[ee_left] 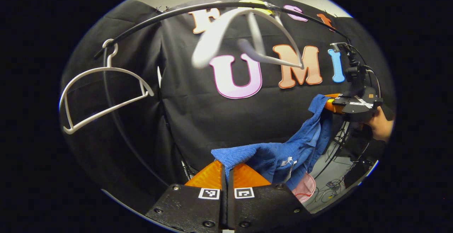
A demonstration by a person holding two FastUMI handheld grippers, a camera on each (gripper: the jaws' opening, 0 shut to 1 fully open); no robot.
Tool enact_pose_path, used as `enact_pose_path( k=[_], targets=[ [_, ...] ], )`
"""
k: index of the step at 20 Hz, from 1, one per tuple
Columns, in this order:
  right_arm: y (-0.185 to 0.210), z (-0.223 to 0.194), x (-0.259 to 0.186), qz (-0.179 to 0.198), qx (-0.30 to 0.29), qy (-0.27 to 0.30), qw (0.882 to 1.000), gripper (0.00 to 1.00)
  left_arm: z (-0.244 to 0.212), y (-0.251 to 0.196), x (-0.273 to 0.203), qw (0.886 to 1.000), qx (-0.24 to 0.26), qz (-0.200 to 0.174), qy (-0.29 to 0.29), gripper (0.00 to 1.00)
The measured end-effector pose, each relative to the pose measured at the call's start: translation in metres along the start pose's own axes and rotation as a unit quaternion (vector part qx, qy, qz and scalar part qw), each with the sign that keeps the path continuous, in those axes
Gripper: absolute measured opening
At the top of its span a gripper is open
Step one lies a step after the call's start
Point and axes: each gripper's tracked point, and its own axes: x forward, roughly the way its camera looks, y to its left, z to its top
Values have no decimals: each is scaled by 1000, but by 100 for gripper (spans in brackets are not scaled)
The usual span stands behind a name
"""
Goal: Grasp the clothes on the hanger with both hands and then place them into the laundry hamper below.
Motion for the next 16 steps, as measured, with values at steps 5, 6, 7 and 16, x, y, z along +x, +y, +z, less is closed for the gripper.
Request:
enact_pose_path(
  k=[5, 6, 7, 16],
  targets=[
    [-6, 4, -35, -1, -7, 9, 1000, 1, 4, -44, 16, 999, -3, -45, -10, 1],
    [-5, 3, -39, -1, -9, 12, 1000, 1, 5, -51, 16, 999, -8, -50, -13, 1],
    [-5, 3, -45, -3, -8, 13, 1000, 1, 8, -56, 19, 998, -14, -55, -17, 1],
    [-13, 0, -90, -24, 33, 31, 999, 1, 33, -76, 36, 995, -76, -29, -56, 1]
  ],
)
